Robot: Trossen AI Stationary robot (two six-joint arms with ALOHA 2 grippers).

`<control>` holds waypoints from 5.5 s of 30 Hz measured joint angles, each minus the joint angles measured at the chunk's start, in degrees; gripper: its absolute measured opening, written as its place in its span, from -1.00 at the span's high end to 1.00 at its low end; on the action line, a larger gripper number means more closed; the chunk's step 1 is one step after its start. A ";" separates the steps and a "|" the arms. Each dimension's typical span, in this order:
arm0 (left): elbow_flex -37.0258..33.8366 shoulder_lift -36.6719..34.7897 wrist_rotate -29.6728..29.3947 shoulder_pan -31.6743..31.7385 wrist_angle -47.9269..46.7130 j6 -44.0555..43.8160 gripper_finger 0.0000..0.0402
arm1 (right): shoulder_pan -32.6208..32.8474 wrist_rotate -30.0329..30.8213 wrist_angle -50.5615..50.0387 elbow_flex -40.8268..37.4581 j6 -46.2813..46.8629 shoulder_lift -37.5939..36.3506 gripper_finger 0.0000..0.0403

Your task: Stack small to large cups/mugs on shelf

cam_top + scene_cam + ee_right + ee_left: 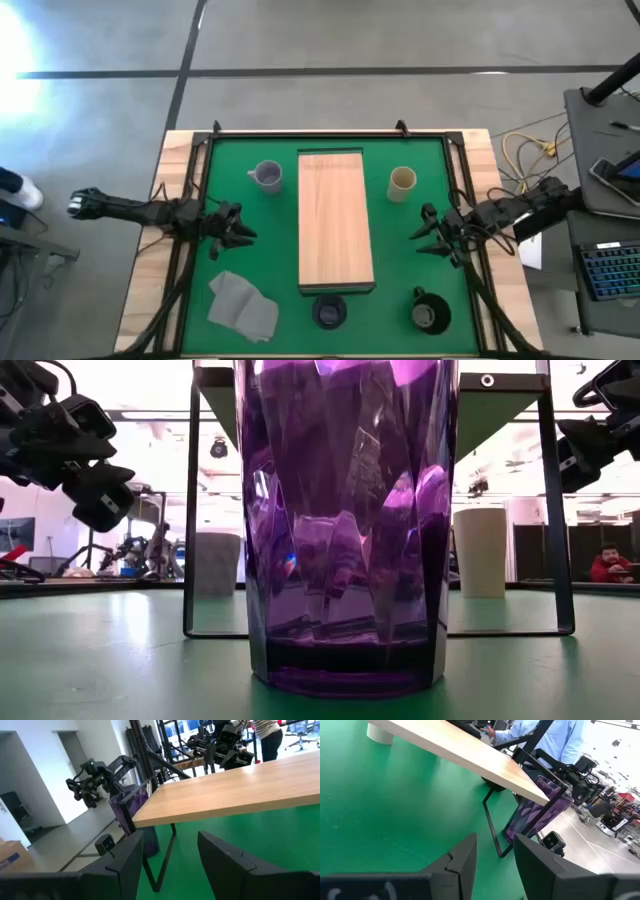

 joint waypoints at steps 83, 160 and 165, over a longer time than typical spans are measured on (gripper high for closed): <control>0.00 0.00 -3.39 0.01 2.61 -1.02 0.42 | -0.02 14.82 12.70 0.00 -2.46 -0.02 0.09; 82.24 59.51 -19.86 -8.66 -55.88 -30.94 0.68 | -0.26 39.04 40.69 0.00 13.28 7.48 0.09; 92.05 67.82 -25.18 -17.37 -63.36 -48.53 0.68 | -0.26 39.04 40.62 0.00 13.33 7.48 0.09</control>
